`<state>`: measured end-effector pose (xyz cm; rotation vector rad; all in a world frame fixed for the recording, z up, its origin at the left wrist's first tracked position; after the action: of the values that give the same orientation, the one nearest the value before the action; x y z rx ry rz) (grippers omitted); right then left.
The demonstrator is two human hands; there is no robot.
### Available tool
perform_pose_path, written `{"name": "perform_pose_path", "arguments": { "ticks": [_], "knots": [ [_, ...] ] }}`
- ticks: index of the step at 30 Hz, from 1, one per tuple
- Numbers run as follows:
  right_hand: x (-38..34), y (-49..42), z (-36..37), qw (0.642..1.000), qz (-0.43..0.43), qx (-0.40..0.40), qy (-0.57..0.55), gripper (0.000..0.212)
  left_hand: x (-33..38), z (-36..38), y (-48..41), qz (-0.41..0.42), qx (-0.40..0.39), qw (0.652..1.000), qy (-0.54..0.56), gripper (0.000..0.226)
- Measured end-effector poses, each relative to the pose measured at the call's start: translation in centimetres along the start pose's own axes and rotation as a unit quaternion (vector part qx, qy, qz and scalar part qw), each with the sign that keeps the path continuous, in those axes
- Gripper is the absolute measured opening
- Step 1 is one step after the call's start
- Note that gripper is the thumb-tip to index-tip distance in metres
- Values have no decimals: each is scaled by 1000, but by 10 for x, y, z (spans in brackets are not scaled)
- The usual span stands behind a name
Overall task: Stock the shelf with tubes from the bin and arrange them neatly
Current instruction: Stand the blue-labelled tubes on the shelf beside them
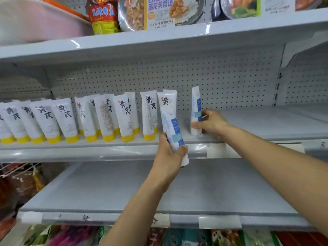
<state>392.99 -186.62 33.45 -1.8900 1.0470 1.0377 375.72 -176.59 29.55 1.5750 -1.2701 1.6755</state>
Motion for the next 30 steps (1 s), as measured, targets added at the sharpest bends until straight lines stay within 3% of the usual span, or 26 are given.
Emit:
{"name": "perform_pose_path", "arguments": {
  "ticks": [13,18,21,23,26,28,30],
  "knots": [
    [3,-37,7,999,-1,20,31,47,-9,2,-17,-8,-13,1000,17,52],
    [-7,-15,0,993,-18,30,109,71,-5,6,-13,-8,-13,1000,25,43],
    [-34,21,-7,985,-119,55,114,32,-4,6,-9,-15,-1,999,28,34],
    [-42,45,3,989,-130,-41,58,18,0,6,-7,-13,8,999,35,32],
    [-39,84,30,962,-77,-263,17,29,11,8,-3,-4,19,999,49,35],
    [-35,98,39,945,-71,-320,14,39,18,12,-1,-1,24,999,48,41],
    [-33,99,43,947,-91,-306,23,36,22,19,1,2,13,999,41,40]
  ]
}}
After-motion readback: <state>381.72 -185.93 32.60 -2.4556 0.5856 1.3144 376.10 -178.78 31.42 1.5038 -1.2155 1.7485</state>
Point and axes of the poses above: each hand's wrist, its own y-axis away from the middle knuckle, its own z-axis out of the palm, x = y × z, the point moved 9 cm from there along -y, towards the middle knuckle, and after that the axes turned 1 degree about -y, right-handed, at the moved point
